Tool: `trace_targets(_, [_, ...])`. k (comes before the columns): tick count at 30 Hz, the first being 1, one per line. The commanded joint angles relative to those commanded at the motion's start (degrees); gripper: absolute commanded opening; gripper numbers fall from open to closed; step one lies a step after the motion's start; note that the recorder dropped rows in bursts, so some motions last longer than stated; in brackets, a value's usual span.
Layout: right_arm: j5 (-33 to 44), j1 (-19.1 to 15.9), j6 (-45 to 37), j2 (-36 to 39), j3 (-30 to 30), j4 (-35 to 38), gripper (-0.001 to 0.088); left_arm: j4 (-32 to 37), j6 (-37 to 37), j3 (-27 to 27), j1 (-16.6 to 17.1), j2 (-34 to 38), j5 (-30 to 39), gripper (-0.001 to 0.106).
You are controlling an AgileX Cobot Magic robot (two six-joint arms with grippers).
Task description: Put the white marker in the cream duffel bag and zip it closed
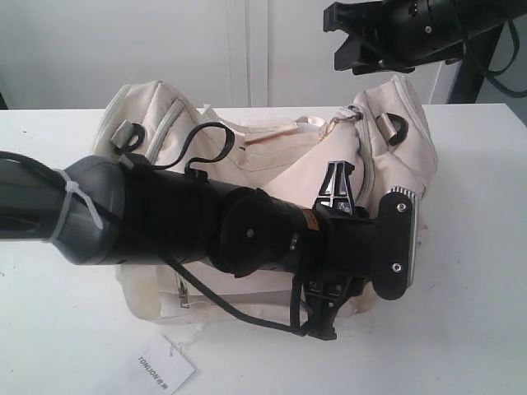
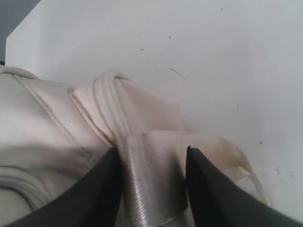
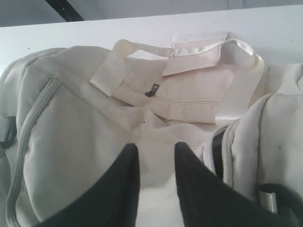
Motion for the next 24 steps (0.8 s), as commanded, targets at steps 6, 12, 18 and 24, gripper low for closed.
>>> trace_targets(6, [0.76, 0.0, 1.01, -0.12, 0.0, 0.0, 0.026, -0.34, -5.68, 0.0, 0.0, -3.73, 5.91, 0.05])
trace_targets(12, [3.31, 0.0, 1.03, -0.12, 0.0, 0.0, 0.026, -0.58, -9.12, 0.0, 0.0, -8.32, 16.63, 0.05])
trace_targets(18, [7.4, 0.0, 1.03, -0.12, 0.0, 0.0, 0.0259, -0.71, -17.05, 0.0, 0.0, -12.03, 21.87, 0.05])
trace_targets(24, [13.36, 0.0, 1.03, -0.12, 0.0, 0.0, 0.0257, -0.71, -23.2, 0.0, 0.0, -15.95, 30.06, 0.028])
